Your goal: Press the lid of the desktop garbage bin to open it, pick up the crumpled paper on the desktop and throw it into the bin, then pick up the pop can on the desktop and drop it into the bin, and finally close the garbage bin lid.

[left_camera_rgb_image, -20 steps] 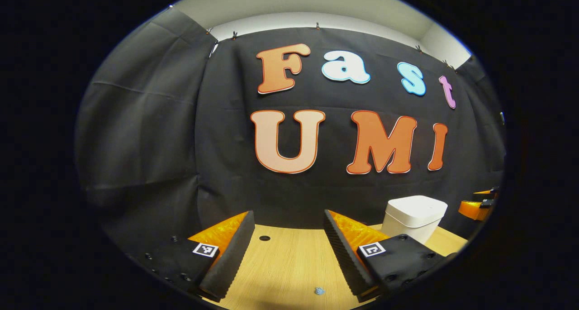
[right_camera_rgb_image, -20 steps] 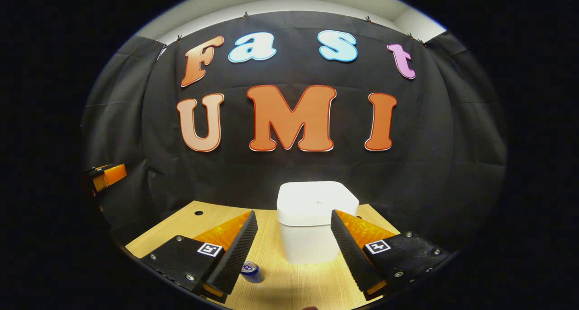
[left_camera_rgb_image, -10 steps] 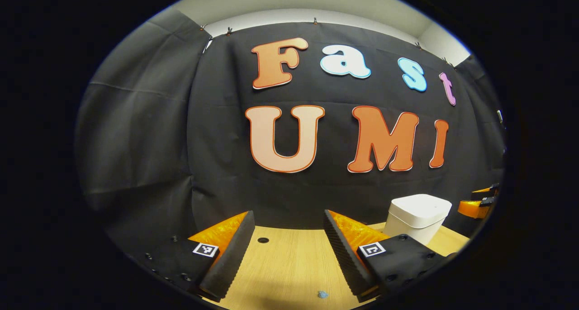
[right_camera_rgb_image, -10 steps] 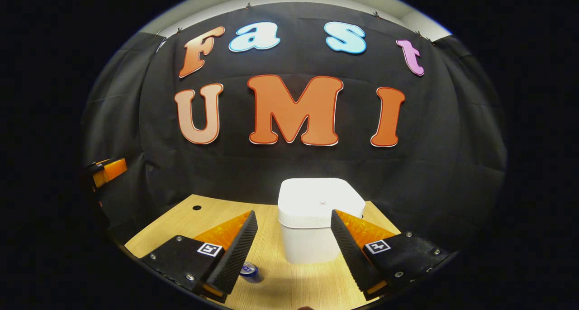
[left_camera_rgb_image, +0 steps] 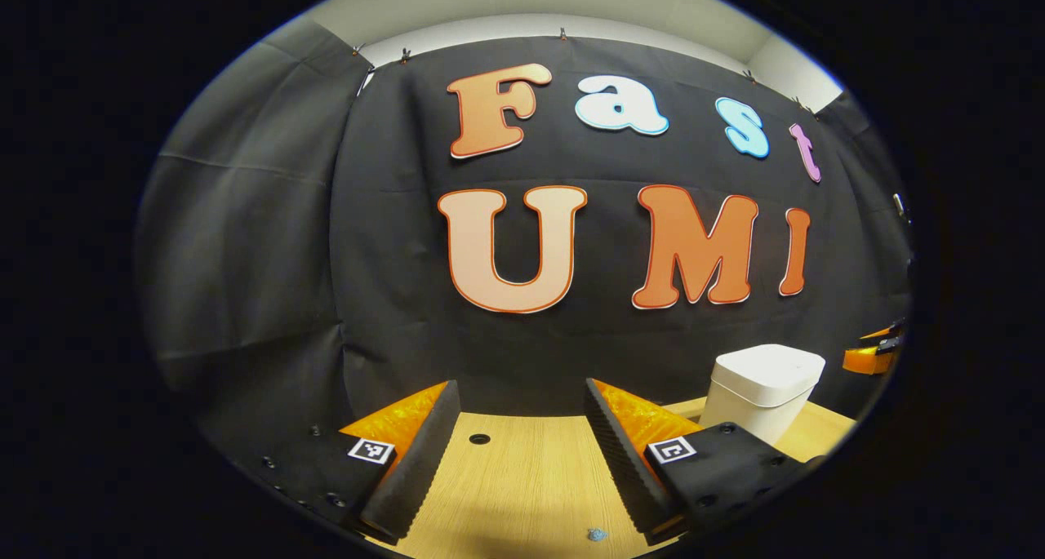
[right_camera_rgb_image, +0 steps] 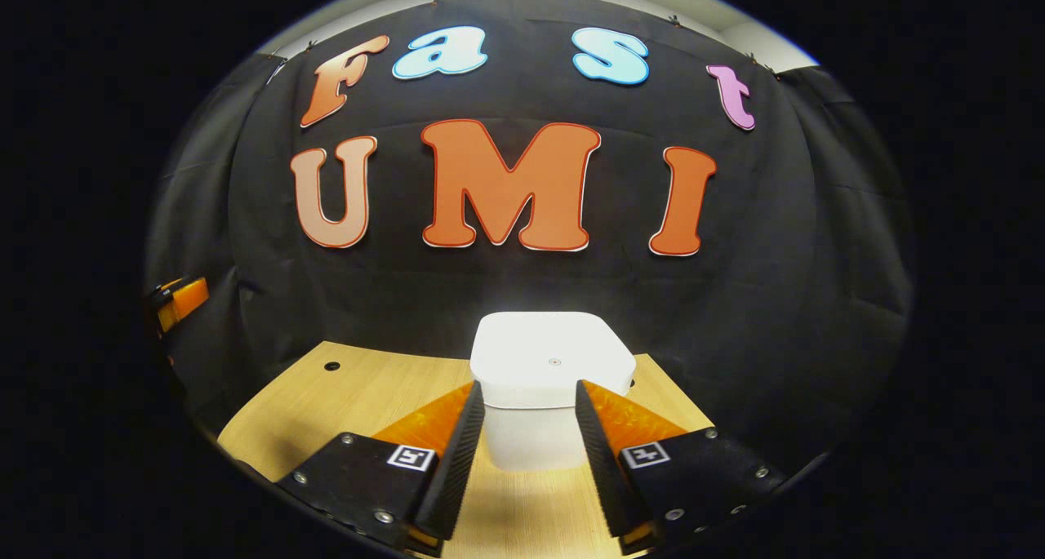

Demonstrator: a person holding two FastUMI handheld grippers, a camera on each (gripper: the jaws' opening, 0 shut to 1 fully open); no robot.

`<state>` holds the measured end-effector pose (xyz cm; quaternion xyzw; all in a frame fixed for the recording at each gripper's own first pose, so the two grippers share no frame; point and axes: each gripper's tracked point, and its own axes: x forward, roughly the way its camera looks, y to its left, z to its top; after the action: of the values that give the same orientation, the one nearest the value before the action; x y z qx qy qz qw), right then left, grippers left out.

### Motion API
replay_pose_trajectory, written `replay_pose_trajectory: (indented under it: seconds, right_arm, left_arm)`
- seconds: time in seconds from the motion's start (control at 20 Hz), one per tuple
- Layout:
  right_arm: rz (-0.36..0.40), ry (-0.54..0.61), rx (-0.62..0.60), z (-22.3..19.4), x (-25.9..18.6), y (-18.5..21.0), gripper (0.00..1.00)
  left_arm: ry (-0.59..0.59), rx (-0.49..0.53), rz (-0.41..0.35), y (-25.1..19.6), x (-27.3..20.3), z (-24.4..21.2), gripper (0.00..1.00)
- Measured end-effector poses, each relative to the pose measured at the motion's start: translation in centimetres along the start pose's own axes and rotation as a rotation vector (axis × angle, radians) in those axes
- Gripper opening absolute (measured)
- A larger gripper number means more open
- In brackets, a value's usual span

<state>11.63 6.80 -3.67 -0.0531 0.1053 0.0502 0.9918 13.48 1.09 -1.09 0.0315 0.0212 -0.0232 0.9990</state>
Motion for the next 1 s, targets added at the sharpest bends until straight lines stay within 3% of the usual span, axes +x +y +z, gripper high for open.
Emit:
replay_pose_trajectory:
  seconds: [0.05,0.1,0.25,0.3,0.4,1.0]
  right_arm:
    - [-0.006,0.005,-0.002,-0.1,0.1,-0.3,0.63]
    - [-0.006,0.009,0.000,0.0,0.2,-0.4,0.46]
    - [-0.057,0.030,-0.008,-0.1,0.8,-1.8,0.26]
    - [-0.072,0.044,-0.009,-0.2,0.9,-2.2,0.13]
    - [-0.066,0.065,0.003,-0.1,1.3,-2.5,0.01]
    - [0.010,0.245,-0.111,1.8,8.4,-2.9,0.00]
  left_arm:
    - [-0.004,0.000,-0.001,0.1,0.0,0.1,0.97]
    - [-0.009,-0.001,-0.002,0.2,0.2,0.3,0.97]
    - [-0.020,0.001,-0.002,0.6,0.2,0.6,0.97]
    - [-0.019,0.001,-0.001,0.7,0.1,0.5,0.97]
    - [-0.015,-0.002,0.002,0.9,0.0,0.3,0.97]
    - [0.009,-0.013,0.056,3.6,-0.5,-1.0,0.97]
